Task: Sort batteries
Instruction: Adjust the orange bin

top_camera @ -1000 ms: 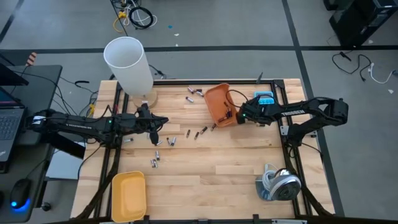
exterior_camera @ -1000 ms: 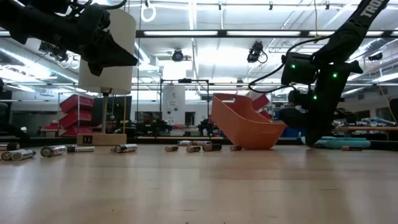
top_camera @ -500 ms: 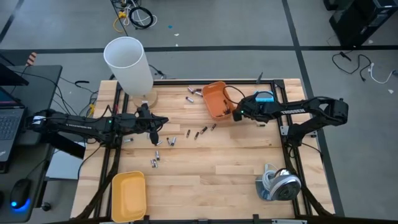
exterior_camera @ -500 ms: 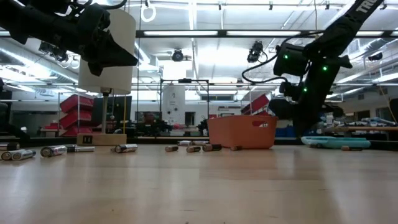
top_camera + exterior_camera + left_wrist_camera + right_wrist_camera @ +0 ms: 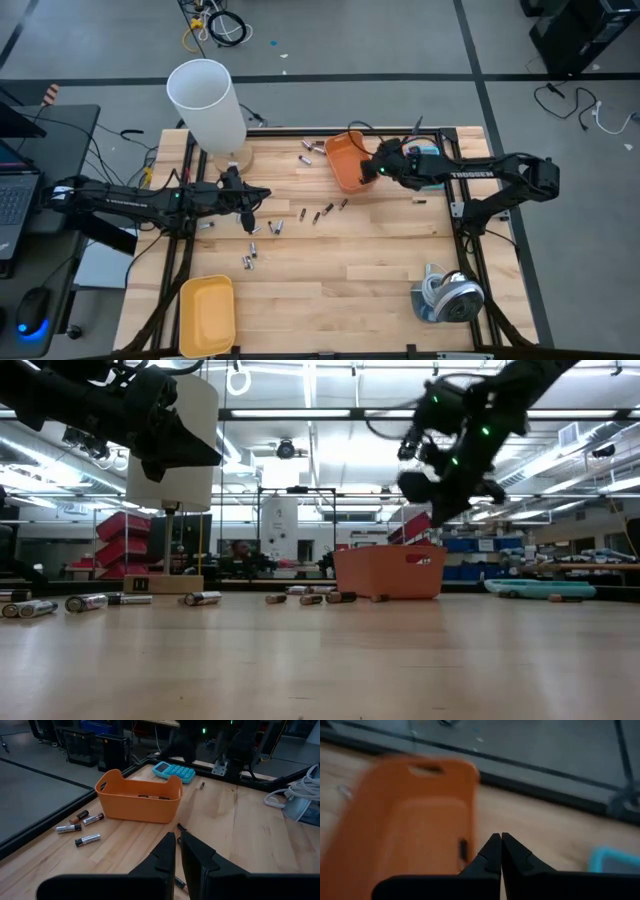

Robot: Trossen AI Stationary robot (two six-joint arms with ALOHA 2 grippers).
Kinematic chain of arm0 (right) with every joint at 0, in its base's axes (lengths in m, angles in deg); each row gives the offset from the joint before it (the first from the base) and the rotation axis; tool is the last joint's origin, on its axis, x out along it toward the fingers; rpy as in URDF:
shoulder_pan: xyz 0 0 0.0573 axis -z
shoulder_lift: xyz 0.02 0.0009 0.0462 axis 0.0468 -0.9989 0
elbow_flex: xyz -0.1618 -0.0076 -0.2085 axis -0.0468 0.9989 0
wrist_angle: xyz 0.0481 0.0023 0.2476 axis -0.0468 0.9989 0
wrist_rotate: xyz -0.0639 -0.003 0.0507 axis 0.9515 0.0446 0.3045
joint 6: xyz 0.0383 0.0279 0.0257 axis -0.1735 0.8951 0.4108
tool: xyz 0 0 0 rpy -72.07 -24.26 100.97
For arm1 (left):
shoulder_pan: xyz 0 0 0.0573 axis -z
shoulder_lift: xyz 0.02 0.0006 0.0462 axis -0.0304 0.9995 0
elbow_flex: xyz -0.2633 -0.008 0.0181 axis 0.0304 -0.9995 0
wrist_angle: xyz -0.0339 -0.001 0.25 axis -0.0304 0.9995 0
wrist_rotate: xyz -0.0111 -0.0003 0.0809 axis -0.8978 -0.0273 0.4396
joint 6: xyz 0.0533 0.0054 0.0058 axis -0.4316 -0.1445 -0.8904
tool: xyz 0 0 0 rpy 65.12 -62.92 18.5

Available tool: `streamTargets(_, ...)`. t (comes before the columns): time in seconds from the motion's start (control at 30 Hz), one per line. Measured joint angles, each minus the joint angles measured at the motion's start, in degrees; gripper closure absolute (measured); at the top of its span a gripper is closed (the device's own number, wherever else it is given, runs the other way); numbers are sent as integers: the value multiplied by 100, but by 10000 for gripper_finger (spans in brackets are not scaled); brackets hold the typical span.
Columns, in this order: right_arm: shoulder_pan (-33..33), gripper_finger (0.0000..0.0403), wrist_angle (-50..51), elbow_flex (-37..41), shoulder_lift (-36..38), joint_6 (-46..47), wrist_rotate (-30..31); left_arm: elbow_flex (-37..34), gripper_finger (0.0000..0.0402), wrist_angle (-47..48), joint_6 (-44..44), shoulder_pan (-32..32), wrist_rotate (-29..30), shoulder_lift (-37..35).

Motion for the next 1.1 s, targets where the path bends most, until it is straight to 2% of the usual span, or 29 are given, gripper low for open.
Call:
streamTargets(0.2, 337, 403, -568, -721, -382, -1010, -904, -1, 371, -89, -79, 0, 0, 1)
streamTargets(0.3, 556, 403, -564, -1055, -743, -1171, -1309, -1, 371, -126, -149, 0, 0, 0)
streamTargets(0.47, 958, 403, -423, -1581, -1448, -1265, -2389, 0, 371, -98, -149, 0, 0, 0)
streamTargets(0.67, 1218, 403, -150, -2049, -2052, -1398, -2403, 0, 371, -70, -151, 0, 0, 0)
streamTargets(0.87, 1364, 403, -81, -2145, -2422, -1395, -2367, 0, 371, -11, -185, 0, 0, 0)
streamTargets(1.1, 1443, 403, -29, -2141, -2509, -1378, -1775, 0, 371, 15, -190, 0, 0, 0)
